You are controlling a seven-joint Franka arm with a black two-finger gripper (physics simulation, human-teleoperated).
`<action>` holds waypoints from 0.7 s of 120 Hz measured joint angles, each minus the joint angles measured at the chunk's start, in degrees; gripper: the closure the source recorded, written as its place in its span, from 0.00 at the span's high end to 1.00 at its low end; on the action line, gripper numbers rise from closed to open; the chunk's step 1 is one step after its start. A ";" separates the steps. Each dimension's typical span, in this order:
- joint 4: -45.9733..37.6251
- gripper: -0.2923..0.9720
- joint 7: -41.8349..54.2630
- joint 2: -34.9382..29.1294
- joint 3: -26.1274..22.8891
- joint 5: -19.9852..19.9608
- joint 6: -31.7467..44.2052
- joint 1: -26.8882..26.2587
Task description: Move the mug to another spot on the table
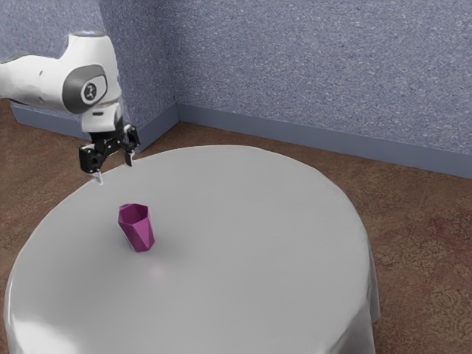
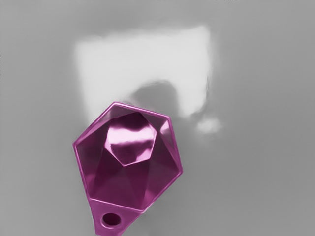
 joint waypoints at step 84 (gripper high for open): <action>0.92 0.77 19.47 11.86 0.00 -6.77 6.53 5.34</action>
